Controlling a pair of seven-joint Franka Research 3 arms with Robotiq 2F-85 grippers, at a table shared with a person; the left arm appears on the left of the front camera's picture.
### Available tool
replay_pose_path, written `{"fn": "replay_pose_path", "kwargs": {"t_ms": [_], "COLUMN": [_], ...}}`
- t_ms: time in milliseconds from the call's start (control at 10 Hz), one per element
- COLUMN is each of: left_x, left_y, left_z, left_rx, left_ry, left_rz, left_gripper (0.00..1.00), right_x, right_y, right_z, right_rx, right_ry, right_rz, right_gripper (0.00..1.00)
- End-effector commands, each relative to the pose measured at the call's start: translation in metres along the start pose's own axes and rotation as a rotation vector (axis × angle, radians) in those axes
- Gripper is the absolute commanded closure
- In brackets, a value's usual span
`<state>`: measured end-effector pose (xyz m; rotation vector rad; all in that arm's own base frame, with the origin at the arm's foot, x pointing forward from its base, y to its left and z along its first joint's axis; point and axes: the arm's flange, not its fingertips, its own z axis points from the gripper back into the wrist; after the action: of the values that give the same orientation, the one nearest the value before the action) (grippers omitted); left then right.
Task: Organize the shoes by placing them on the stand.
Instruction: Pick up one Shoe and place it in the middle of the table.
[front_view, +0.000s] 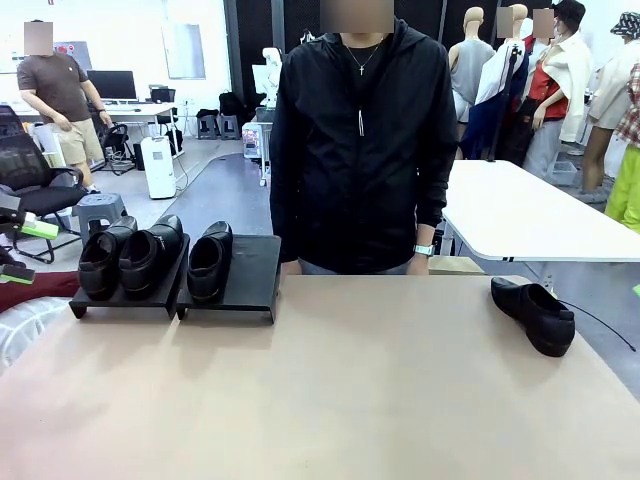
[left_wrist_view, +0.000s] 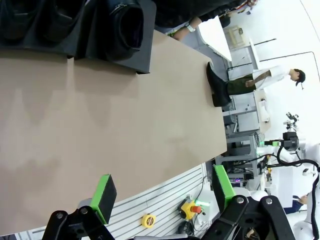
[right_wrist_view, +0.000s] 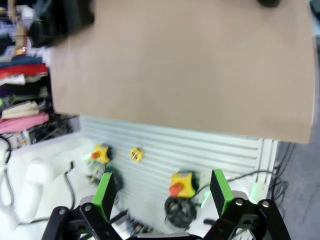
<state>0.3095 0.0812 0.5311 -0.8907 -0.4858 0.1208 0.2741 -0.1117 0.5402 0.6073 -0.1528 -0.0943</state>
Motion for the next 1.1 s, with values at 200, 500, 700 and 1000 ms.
{"fn": "replay_pose_path", "kwargs": {"t_ms": [200,500,700,1000], "left_x": [0.000,0.000,0.000,0.000], "left_y": [-0.002,-0.002,-0.002,-0.002], "left_z": [0.001,0.001,0.001,0.001], "left_rx": [-0.011,-0.011,-0.011,-0.011], "left_ry": [0.000,0.000,0.000,0.000], "left_rz": [0.013,0.013,0.013,0.013], "left_gripper": [0.00,0.00,0.00,0.00], "right_x": [0.117,0.179,0.169,0.205], "right_y": [0.075,0.076,0.070,0.066], "right_z": [-0.040,-0.075,-0.090,-0.107], "right_rx": [-0.526,-0.691,-0.682,-0.673], "right_ry": [0.120,0.163,0.098,0.147], "right_rz": [-0.097,-0.212,-0.170,-0.153], "right_gripper": [0.00,0.00,0.00,0.00]}}
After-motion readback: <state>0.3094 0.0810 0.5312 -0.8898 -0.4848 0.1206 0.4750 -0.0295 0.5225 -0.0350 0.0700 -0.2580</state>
